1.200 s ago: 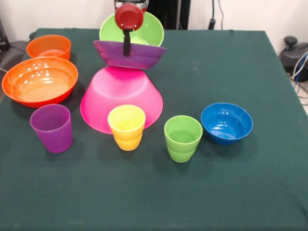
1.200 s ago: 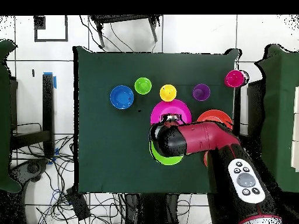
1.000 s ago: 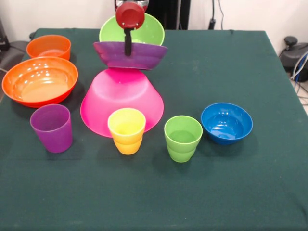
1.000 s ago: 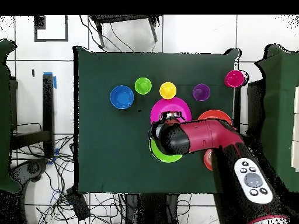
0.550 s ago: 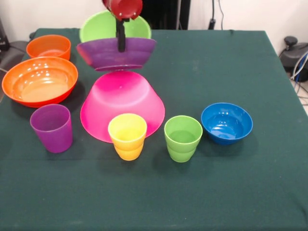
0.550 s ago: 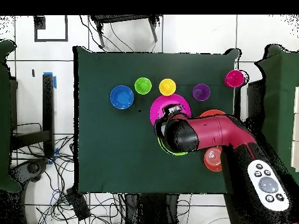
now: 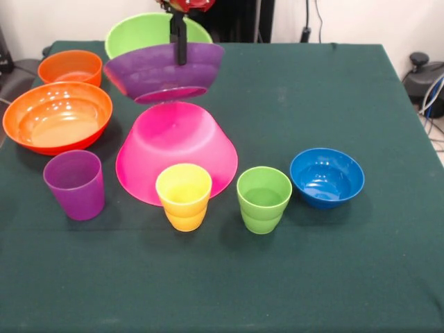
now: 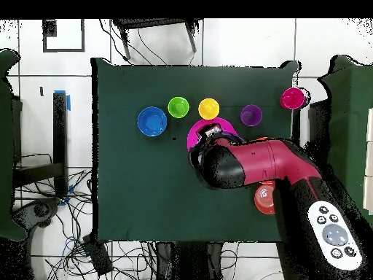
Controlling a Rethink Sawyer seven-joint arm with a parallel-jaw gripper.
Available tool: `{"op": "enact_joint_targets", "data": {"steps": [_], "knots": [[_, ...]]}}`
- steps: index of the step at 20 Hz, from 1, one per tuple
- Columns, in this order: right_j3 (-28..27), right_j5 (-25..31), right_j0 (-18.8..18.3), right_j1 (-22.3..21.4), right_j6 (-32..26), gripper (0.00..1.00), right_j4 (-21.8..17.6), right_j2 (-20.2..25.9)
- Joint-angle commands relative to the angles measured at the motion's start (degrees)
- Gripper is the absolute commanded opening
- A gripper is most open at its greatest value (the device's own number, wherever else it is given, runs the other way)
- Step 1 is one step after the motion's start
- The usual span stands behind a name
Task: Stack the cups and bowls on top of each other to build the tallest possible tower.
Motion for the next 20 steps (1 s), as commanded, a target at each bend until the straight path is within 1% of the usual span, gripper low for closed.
{"op": "enact_joint_targets", "data": {"steps": [1, 3, 8, 13, 14, 16, 18, 20], "knots": [[1.33, 2.23, 1.22, 1.41, -10.13, 0.00, 0.95, 3.01], [1.47, 2.46, 1.30, 1.15, -9.91, 0.00, 1.03, 3.07], [1.77, 4.53, 0.55, 0.61, -10.96, 0.00, 2.60, 4.10], [2.08, 5.48, 1.68, 0.14, -9.26, 0.00, 2.65, 2.07], [1.38, 6.02, 2.34, 0.39, -8.94, 0.00, 1.85, 1.02], [1.24, 6.28, 2.35, 0.79, -8.88, 0.00, 1.98, 0.82], [0.79, 7.27, 2.53, 2.09, -8.21, 0.00, 2.42, 0.18], [-1.39, 7.40, 5.38, 6.37, -4.13, 0.00, 1.10, -3.08]]}}
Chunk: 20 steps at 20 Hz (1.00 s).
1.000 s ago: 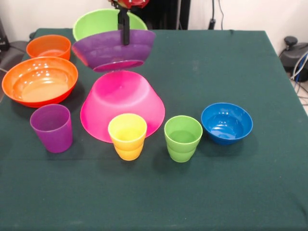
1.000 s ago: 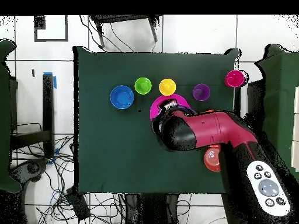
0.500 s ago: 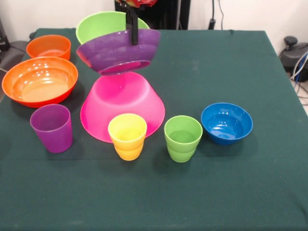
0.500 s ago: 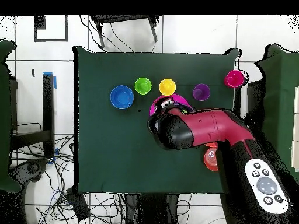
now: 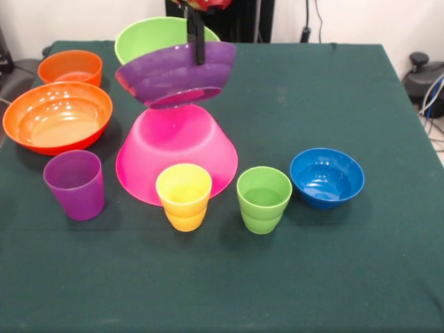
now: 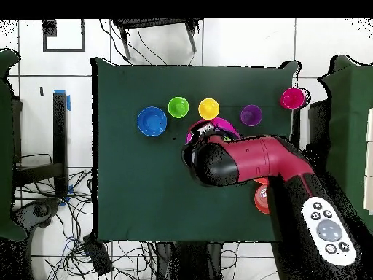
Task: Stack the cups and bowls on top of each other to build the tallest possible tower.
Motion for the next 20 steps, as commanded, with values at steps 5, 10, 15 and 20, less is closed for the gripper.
{"op": "enact_joint_targets", "data": {"steps": [5, 10, 15, 20], "knots": [[-5.25, 7.81, 9.46, 10.86, 0.65, 0.00, -2.41, -9.71], [-8.40, 8.84, 11.64, 14.74, 1.22, 0.00, -0.81, -13.48], [-11.51, 9.99, 15.14, 17.69, 4.36, 0.00, -0.10, -18.09], [-13.32, 13.96, 17.02, 17.61, 5.86, 0.00, 3.26, -21.42]]}}
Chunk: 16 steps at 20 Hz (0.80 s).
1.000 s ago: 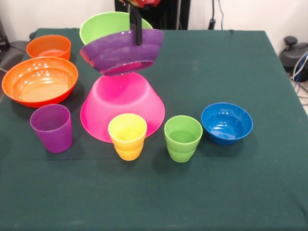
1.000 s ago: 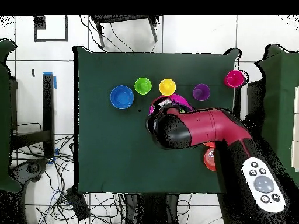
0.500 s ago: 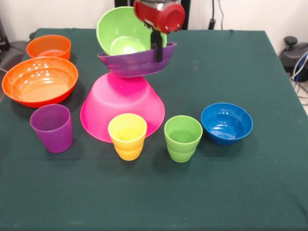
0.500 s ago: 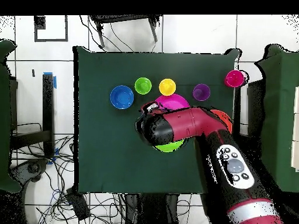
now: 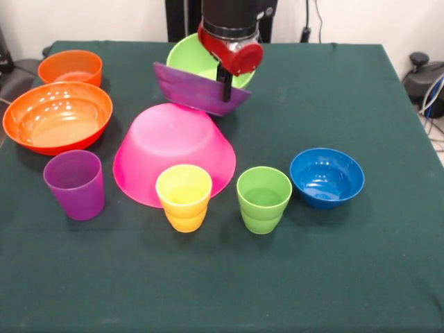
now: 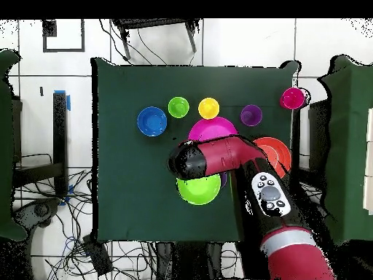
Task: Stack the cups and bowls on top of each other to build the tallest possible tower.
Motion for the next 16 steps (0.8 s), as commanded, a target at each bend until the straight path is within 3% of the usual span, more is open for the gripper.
{"op": "enact_joint_targets", "data": {"steps": [1, 7, 16], "knots": [[-6.51, 8.16, 2.80, 3.38, 5.97, 0.00, 3.15, -7.08], [-9.05, 14.27, 1.40, 2.39, 1.30, 0.00, 7.68, -7.78], [-7.62, 23.48, 0.15, -3.14, -4.07, 0.00, 12.74, -7.39]]}}
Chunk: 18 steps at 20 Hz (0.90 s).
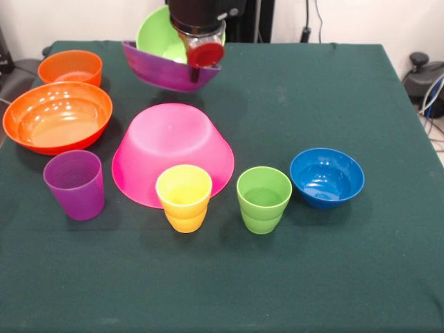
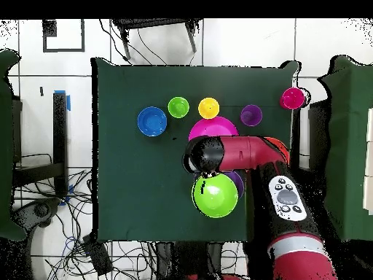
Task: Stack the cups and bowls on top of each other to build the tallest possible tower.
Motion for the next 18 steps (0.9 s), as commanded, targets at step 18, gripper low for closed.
{"op": "enact_joint_targets", "data": {"steps": [18], "knots": [[-9.97, 7.93, -3.89, 2.78, -7.17, 0.00, 7.04, 3.57]]}}
